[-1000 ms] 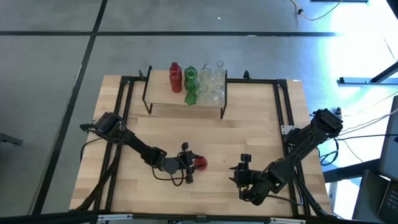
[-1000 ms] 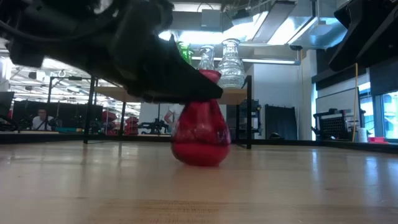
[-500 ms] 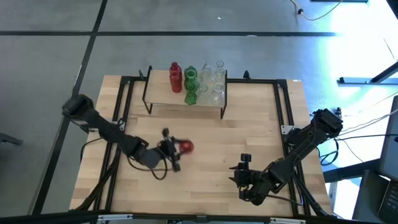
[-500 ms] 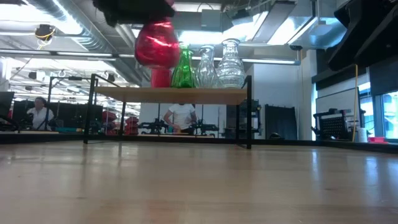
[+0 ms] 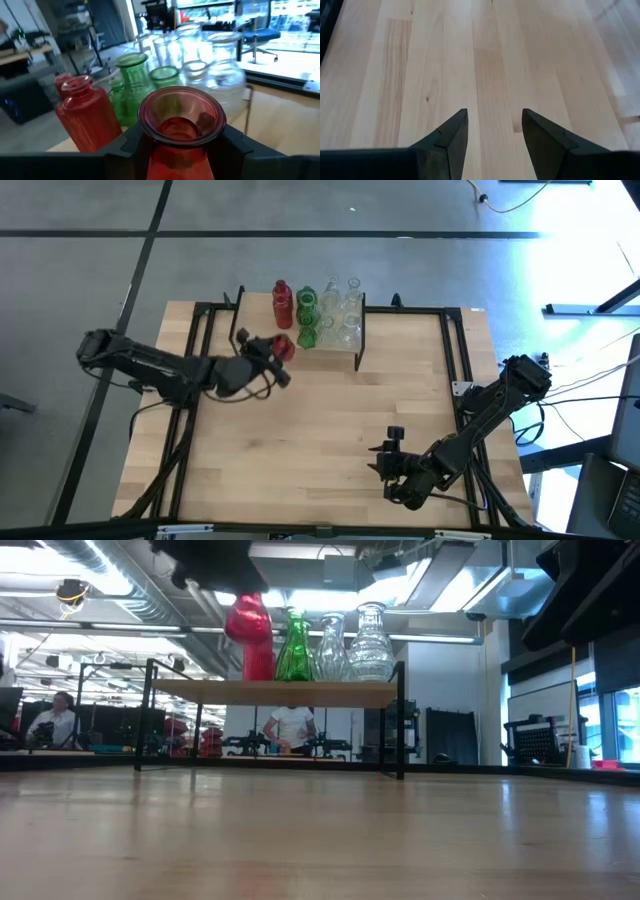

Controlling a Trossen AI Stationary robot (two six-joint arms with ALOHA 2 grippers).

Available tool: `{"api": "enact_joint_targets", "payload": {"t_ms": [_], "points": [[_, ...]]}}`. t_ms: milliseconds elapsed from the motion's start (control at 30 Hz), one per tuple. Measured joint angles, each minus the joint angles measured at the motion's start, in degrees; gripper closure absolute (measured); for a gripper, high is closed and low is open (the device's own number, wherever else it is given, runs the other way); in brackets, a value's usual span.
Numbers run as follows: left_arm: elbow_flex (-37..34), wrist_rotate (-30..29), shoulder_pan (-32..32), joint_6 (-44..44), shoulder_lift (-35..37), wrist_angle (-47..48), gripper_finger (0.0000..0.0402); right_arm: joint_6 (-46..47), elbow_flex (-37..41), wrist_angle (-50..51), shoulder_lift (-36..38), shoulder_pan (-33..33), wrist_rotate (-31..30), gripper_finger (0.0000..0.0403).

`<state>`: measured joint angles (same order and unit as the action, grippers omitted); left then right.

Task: Sort vases onto shelf
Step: Put the red vase aligned with the other red vases on the shelf

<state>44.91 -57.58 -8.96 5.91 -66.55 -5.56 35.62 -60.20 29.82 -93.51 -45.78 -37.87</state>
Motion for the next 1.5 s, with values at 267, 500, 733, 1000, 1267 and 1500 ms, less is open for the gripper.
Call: {"api": "enact_joint_targets", "payload": {"t_ms": [267,500,733,1000,1267,1500], "points": [[0.0,5.8,10.4,3.5,-2.0,0.7,0.0252,0.0,0.0,0.0,-0.2,0.0,0.0,0.023],[0.0,9.5,15.0,4.7,-2.1,0.7,0.0252,0.0,0.0,0.0,-1.2,0.0,-0.1,0.023],[-0.7,10.2,16.9,7.6,-3.3,1.2,0.0251,0.0,0.0,-1.6,-1.7,0.0,0.2,0.023],[-2.0,10.0,18.1,9.0,-5.7,-1.7,0.0251,-0.1,0.0,-1.9,-1.7,0.0,1.0,0.023],[-2.1,9.7,18.1,8.7,-5.8,-2.0,0.025,-0.2,0.0,-1.9,-1.7,0.0,1.0,0.023],[-2.1,9.1,18.1,7.0,-5.8,-2.0,0.0217,-0.1,0.0,-2.2,-1.7,0.0,1.0,0.023]]}}
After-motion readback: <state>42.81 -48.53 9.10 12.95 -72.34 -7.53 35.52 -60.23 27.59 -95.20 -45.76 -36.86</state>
